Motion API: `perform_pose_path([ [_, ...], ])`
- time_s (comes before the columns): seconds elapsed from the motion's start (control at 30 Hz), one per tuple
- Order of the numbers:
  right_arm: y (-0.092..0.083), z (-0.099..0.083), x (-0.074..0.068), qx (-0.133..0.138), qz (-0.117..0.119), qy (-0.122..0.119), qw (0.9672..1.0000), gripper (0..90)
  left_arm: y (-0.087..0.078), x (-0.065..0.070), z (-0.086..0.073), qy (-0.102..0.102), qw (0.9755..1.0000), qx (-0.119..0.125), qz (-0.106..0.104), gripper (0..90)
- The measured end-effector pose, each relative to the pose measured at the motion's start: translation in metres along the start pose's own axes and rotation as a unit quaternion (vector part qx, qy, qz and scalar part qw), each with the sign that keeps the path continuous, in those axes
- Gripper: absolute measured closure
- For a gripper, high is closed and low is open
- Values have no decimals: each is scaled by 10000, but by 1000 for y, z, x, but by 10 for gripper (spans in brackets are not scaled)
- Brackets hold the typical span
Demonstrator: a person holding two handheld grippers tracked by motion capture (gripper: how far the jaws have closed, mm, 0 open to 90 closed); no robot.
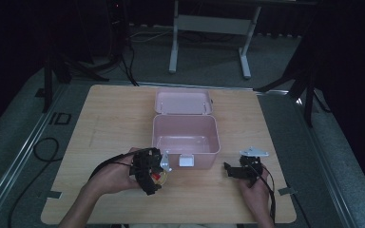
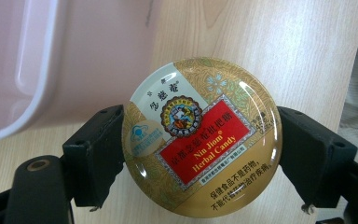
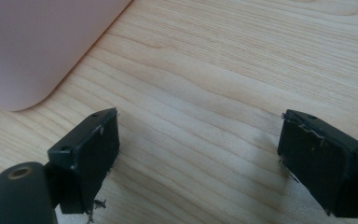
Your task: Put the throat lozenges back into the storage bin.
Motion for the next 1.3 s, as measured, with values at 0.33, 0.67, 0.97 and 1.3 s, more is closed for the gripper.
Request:
perform_pose_path([
  [0.33,0,0,0,-1,0,-1,10000,124,-7,-5,-6,-103,9999,-4,79,205],
  [0.67,0,0,0,-1,0,-2,10000,124,-13,-11,-11,-193,9997,-56,148,205],
  [0.97,0,0,0,-1,-1,-3,10000,124,-21,-17,-14,-233,9994,-83,253,205],
  [1.3,0,0,0,0,-1,1,10000,124,-27,-23,-17,-325,9990,-62,314,205],
])
Point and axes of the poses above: each handheld gripper's, and its own axes: y roughly forward along the jaws, z roughly out of its top, x roughly to its right, the point moved 1 cm from there along y, roughly forward along the jaws, and after that the axes turned 4 degrees about z, right-handed, at the moved point
